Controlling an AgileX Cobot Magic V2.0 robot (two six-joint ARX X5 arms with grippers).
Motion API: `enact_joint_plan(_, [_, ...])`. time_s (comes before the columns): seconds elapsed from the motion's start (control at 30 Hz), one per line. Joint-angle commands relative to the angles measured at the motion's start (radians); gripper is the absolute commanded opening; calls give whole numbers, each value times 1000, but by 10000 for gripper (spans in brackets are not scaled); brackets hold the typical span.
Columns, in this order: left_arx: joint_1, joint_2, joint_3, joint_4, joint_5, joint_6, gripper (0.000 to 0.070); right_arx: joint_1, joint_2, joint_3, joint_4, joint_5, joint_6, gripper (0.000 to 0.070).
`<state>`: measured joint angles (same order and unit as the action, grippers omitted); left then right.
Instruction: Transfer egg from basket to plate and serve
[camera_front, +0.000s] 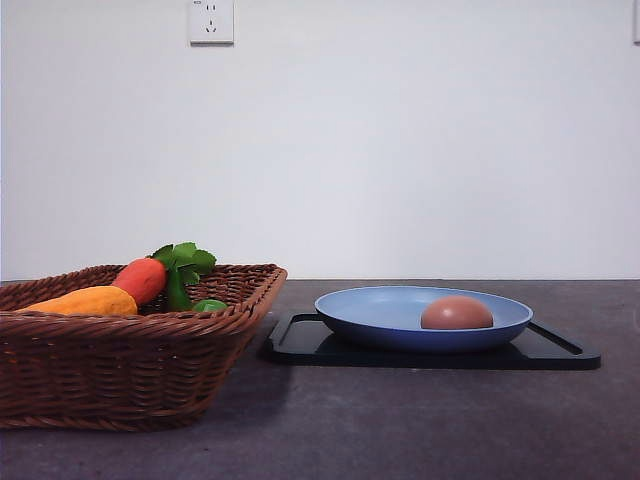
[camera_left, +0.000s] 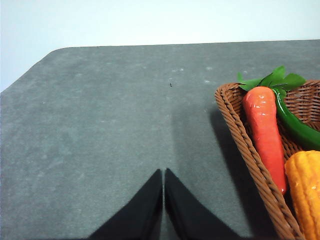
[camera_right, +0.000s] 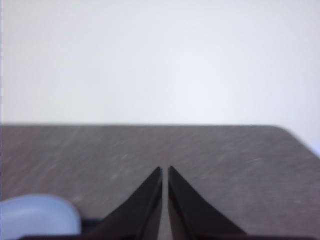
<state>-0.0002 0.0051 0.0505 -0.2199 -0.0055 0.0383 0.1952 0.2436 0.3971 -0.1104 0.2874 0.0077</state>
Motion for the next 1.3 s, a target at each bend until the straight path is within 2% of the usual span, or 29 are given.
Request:
enact_joint_plan(0.0, [2,-2,1,10,-3,2,0,-32,-37,-44,5,-4,-8,0])
enact_joint_plan(0.1, [2,-2,1,10,-3,2,0,-94,-96,-122,5,-57,-8,0])
enact_joint_plan(0.27, [2,-2,1,10,-3,2,0,-184,-143,-244,5,-244,-8,0])
enact_joint_plan(0.47, [2,-2,1,10,-3,2,0,-224,-167,-341,4,-399,-8,0])
enact_joint_plan(0.63, [2,-2,1,10,-3,2,0,-224,-202,-387,1,-403,0,0])
enact_joint_plan(0.73, [2,-2,1,10,-3,2,0,-224,-221,-387,-62,-398,1,0])
enact_joint_plan(1.27, [2,-2,1,10,-3,2,0,-224,-221,-387,-47,-391,3,0])
